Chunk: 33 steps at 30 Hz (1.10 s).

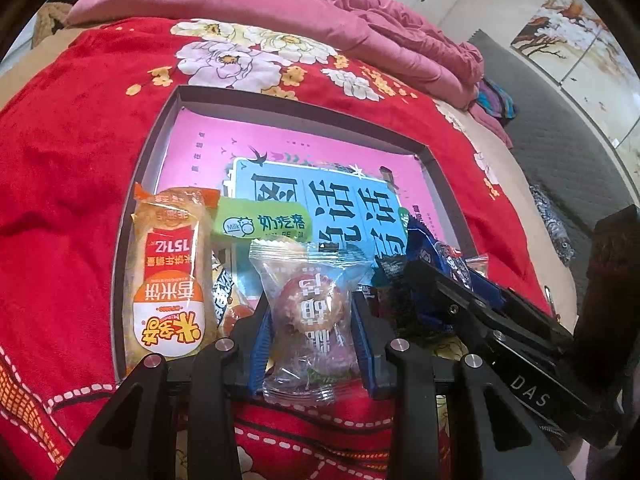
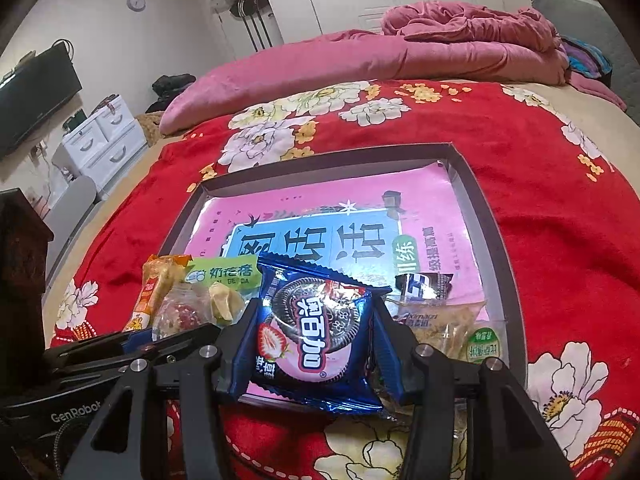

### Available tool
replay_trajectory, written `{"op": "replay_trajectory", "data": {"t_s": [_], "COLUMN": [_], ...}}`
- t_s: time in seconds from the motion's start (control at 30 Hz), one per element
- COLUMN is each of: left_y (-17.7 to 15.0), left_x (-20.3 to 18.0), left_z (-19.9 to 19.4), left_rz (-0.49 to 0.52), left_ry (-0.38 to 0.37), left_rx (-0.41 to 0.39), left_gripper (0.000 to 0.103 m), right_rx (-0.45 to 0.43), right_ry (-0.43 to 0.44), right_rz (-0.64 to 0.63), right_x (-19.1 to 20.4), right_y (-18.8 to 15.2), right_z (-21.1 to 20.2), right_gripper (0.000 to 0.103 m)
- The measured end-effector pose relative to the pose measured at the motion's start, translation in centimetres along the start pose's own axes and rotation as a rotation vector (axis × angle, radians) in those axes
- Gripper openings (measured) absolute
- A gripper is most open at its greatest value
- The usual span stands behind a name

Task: Organize snacks
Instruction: 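Lower the cookie pack into the tray and open the right gripper while the left releases the bun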

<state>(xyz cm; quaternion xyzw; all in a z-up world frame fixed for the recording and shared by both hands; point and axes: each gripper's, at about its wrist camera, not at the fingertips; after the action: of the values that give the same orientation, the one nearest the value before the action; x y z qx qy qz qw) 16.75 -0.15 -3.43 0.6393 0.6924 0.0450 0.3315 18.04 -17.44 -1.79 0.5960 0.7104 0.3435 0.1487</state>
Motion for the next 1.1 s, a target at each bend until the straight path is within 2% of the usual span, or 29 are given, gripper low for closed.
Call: {"op": "replay_trajectory", "data": {"t_s": [0.47,1.1], "left_y": [0.1,-0.1], "left_x": [0.2,0.0], "left_z": [0.2,0.3], "left_rz": [-0.012,-0.009], "left_ry": [-0.014,-0.023], "left_rx": [0.001,-0.008], "left_gripper": [0.038,0.038], "right_rx": [0.011,0.014], "right_ry": [0.027,0.022], "right_rz": [0.015,0.005], "right_x": [-0.2,-0.2], "right_y": [-0.3,-0.5], "right_z": [-0.2,-1.4], "right_gripper": [0.052,0.054]}}
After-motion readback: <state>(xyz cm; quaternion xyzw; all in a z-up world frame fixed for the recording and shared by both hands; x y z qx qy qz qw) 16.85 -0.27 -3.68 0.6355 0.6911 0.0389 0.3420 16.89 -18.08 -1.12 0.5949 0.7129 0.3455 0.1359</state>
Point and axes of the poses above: each gripper's, at about its wrist camera, not at the fingertips, and z roughly the way its jaws point, x to its left, y to its top, and after that the axes turned 1 degree about -x, right-handed
